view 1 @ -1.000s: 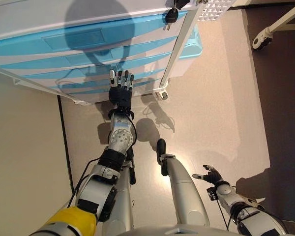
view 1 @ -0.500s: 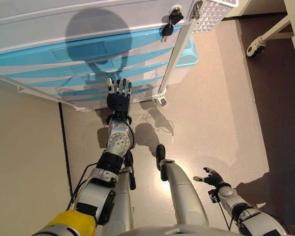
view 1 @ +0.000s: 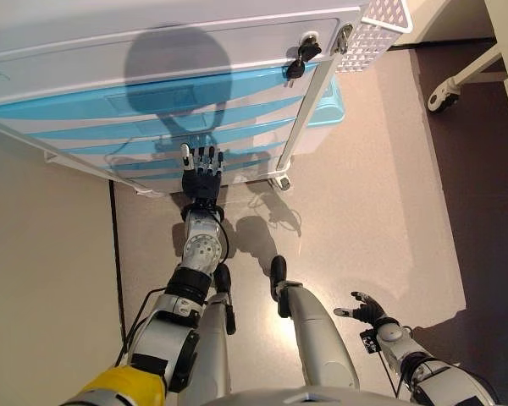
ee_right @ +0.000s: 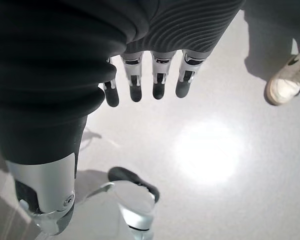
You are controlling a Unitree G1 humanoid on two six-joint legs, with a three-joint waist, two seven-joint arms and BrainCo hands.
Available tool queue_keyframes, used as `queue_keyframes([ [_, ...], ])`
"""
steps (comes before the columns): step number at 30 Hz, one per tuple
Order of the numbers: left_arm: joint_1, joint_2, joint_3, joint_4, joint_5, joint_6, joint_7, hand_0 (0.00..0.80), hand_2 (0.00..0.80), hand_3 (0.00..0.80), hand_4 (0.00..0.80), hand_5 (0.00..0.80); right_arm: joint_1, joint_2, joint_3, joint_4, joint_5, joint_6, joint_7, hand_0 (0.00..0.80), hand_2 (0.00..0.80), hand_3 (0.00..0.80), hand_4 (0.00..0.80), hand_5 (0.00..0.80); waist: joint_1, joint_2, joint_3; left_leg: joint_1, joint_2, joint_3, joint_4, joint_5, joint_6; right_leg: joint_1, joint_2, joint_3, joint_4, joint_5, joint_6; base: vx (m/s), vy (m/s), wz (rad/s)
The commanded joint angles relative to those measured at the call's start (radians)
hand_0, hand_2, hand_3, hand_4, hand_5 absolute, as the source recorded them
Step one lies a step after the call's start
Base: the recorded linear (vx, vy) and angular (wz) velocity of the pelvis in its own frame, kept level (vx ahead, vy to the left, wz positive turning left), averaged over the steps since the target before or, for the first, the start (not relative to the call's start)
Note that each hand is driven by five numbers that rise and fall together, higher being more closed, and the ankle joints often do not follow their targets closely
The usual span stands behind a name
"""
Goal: Open the drawer and pick up the medicine
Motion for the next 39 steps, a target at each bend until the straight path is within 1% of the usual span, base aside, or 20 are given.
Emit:
queue_keyframes([
  [1,-0.061,0.100,0.113,-0.125,0.075,-0.114,-0.120,0.000,0.000,0.000,0.000,0.000,0.050,-0.038,0.025,0.018,-0.014,-0.015,-0.005,0.000,0.000,0.000,0.000,0.000,0.015,0.002,-0.043,-0.036,-0.058,0.014,-0.016,0.003,0.071,0.018,-0.013,0.017,-0.097,0.122,0.095,0.000,0.034,0.05],
  [13,-0.078,0.128,0.126,-0.134,0.100,-0.117,-0.105,0.000,0.000,0.000,0.000,0.000,0.040,-0.043,0.028,0.015,-0.026,-0.012,0.000,0.000,0.000,0.000,0.000,0.000,0.017,0.006,-0.029,-0.015,-0.066,0.023,-0.034,0.008,0.075,0.030,-0.019,0.023,-0.100,0.124,0.100,0.000,0.014,0.01],
  [17,-0.101,0.153,0.113,-0.124,0.118,-0.110,-0.107,0.000,0.000,0.000,0.000,0.000,0.039,-0.055,0.031,0.012,-0.026,-0.012,0.004,0.000,0.000,0.000,0.000,0.000,0.015,0.007,-0.024,-0.006,-0.068,0.021,-0.061,0.023,0.072,0.027,-0.020,0.022,-0.092,0.122,0.100,0.000,0.000,0.00],
  [22,-0.126,0.172,0.104,-0.107,0.137,-0.099,-0.106,0.000,0.000,0.000,0.000,0.000,0.033,-0.059,0.034,0.013,-0.024,-0.012,0.006,0.000,0.000,0.000,0.000,0.000,0.015,0.001,-0.018,-0.003,-0.069,0.021,-0.071,0.030,0.071,0.031,-0.021,0.019,-0.099,0.126,0.102,0.000,0.000,0.00],
  [24,-0.140,0.180,0.096,-0.103,0.138,-0.095,-0.108,0.000,0.000,0.000,0.000,0.000,0.030,-0.062,0.037,0.012,-0.023,-0.012,0.008,0.000,0.000,0.000,0.000,0.000,0.014,-0.003,-0.015,-0.006,-0.069,0.019,-0.071,0.033,0.071,0.030,-0.020,0.016,-0.103,0.128,0.102,0.056,-0.003,0.00],
  [25,-0.171,0.197,0.080,-0.082,0.151,-0.086,-0.106,0.000,0.000,0.000,0.000,0.000,0.029,-0.069,0.042,0.010,-0.017,-0.011,0.010,0.000,0.000,0.000,0.000,0.000,0.011,-0.006,-0.017,0.003,-0.069,0.003,-0.077,0.012,0.064,0.036,-0.015,0.023,-0.103,0.104,0.110,0.000,0.000,0.00],
  [26,-0.172,0.197,0.080,-0.082,0.150,-0.086,-0.107,0.000,0.000,0.000,0.000,0.000,0.028,-0.068,0.041,0.010,-0.016,-0.011,0.010,0.000,0.000,0.000,0.000,0.000,0.010,-0.008,-0.010,-0.009,-0.069,0.015,-0.075,0.037,0.070,0.028,-0.019,0.014,-0.108,0.129,0.102,0.112,-0.001,0.01],
  [27,-0.185,0.205,0.072,-0.073,0.157,-0.083,-0.106,0.000,0.000,0.000,0.000,0.000,0.025,-0.071,0.043,0.010,-0.014,-0.012,0.009,0.000,0.000,0.000,0.000,0.000,0.008,-0.007,-0.015,0.001,-0.069,0.002,-0.078,0.012,0.064,0.035,-0.015,0.023,-0.104,0.105,0.110,0.010,0.005,0.03],
  [32,-0.221,0.230,0.053,-0.031,0.177,-0.068,-0.098,0.000,0.000,0.000,0.000,0.000,0.016,-0.073,0.047,0.005,-0.001,-0.009,0.012,0.000,0.000,0.000,0.000,0.000,-0.003,-0.014,-0.007,-0.022,-0.063,0.008,-0.046,-0.002,0.067,0.028,-0.009,0.027,-0.108,0.106,0.112,0.028,0.001,0.01],
  [37,-0.225,0.225,0.051,-0.001,0.185,-0.058,-0.093,0.000,0.000,0.000,0.000,0.000,0.015,-0.069,0.048,0.002,0.002,-0.009,0.009,0.000,0.000,0.000,0.000,0.000,-0.011,-0.015,-0.001,-0.033,-0.056,0.016,-0.027,-0.015,0.071,0.022,-0.004,0.034,-0.109,0.110,0.113,0.026,0.021,-0.05],
  [39,-0.215,0.208,0.053,0.003,0.182,-0.055,-0.093,0.000,0.000,0.000,0.000,0.000,0.017,-0.066,0.047,-0.002,0.002,-0.009,0.006,0.000,0.000,0.000,0.000,0.000,-0.013,-0.017,0.000,-0.037,-0.055,0.019,-0.019,-0.020,0.073,0.018,-0.002,0.040,-0.109,0.111,0.112,0.020,0.010,-0.06],
])
